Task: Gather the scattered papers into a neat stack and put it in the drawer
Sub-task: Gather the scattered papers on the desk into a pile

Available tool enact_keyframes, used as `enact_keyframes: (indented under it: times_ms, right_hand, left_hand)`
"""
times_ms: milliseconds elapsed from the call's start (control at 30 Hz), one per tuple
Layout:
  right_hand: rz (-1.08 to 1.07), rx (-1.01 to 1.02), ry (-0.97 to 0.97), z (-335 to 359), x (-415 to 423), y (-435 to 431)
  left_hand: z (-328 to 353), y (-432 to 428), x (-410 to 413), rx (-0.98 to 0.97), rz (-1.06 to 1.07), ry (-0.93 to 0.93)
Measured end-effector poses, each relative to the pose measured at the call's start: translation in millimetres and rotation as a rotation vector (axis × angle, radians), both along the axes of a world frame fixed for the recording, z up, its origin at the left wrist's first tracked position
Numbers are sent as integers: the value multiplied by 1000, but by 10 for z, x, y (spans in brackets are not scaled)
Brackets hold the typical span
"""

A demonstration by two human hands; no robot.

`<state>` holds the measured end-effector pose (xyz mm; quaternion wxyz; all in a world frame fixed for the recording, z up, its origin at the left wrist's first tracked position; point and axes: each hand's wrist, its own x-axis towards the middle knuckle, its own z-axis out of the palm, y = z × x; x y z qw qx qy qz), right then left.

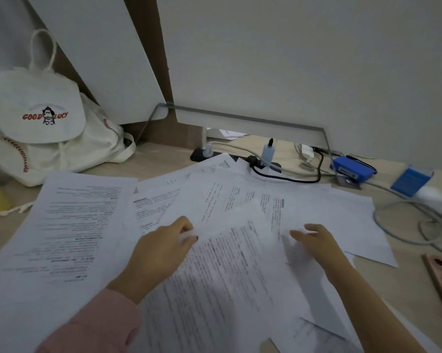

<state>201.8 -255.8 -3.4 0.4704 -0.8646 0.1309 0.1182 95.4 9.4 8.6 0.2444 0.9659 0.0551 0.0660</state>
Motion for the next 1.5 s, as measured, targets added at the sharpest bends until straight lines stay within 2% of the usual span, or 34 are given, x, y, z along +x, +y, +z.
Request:
enact_keyframes:
  times_ms: [67, 167, 200, 267, 367, 500, 567, 767, 933, 1033, 1100, 1200, 1367, 1500]
  right_hand:
    - [-52, -41, 103, -94, 58, 15]
    - [-113, 246, 178, -38, 73, 139]
    - [-124, 273, 195, 3, 41, 185]
    - [-129, 243, 185, -36, 27, 237]
    - [-97, 187, 62, -68, -14, 327]
    - [-156, 231, -147, 104, -86, 257]
    - [-222, 322, -199, 189, -109, 136]
    - [-392, 826, -162, 382, -214, -275]
    - [-380, 1099, -79, 460, -187, -425]
    - [-325, 1171, -28, 567, -241, -341]
    - [-253, 1110, 13, 568, -319, -222]
    - [-113, 892, 73, 412, -427, -81]
    - [206, 279, 48, 229, -487, -37]
    - [358, -51, 9, 235, -429, -61]
  left_hand:
    - [-77, 136, -85, -148, 149, 17]
    - [-255, 265, -205, -391, 303, 12]
    - [-289, 269, -265, -453, 329, 30]
    - [-365, 270, -370, -554, 368, 72]
    - [-404, 258, -500, -656, 408, 105]
    - [-378, 294, -652, -696, 458, 117]
    - [-366, 327, -735, -702, 487, 129]
    - [-261, 420, -925, -678, 534, 145]
    - [-179, 462, -1036, -728, 559, 92]
    - [-151, 457, -1068, -763, 547, 76]
    - [-158, 456, -1084, -802, 539, 82]
    - [-189, 459, -1102, -891, 540, 90]
    - [-248, 474, -1163, -1006, 575, 56]
    - [-220, 517, -1208, -1046, 578, 39]
